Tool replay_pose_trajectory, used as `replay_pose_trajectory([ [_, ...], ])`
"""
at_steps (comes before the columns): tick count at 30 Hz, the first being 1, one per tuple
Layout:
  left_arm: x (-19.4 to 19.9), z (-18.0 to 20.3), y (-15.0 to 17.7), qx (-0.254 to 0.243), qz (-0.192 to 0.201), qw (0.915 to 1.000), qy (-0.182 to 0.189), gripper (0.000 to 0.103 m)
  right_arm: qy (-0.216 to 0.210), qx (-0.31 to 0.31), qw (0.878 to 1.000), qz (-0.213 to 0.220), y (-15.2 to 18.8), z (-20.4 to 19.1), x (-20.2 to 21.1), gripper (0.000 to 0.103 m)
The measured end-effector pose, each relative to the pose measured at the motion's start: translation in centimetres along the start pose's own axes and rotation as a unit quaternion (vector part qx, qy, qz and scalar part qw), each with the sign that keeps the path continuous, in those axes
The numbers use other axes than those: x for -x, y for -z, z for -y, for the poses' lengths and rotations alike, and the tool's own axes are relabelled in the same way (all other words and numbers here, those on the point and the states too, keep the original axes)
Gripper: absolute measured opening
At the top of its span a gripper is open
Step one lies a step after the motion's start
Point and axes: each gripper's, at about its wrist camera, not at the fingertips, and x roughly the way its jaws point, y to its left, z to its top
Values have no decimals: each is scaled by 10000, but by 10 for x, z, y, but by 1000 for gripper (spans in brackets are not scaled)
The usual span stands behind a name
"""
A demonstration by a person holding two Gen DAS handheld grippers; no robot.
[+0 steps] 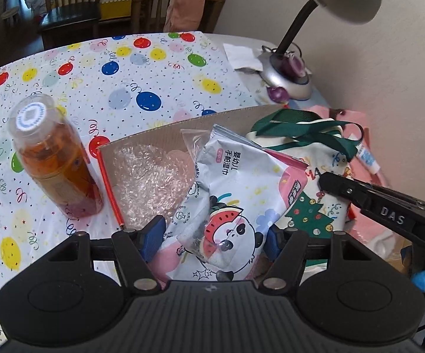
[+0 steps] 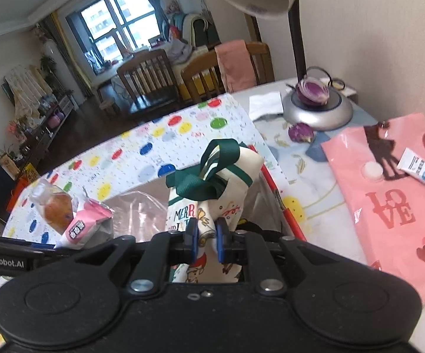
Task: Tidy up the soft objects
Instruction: 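Lower the snack pouch and tote into the box and open both tools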
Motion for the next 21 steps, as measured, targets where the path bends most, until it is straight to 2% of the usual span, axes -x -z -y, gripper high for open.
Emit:
replay_pose_trajectory([
  [6,-23,6,-4,-68,-41,9996,-275,67,137,41,9997,-183,2,3,-21,11],
  [21,-56,4,2,-293,-247,9983,-435,68,425,249,9982,-346,4,4,-43,18],
])
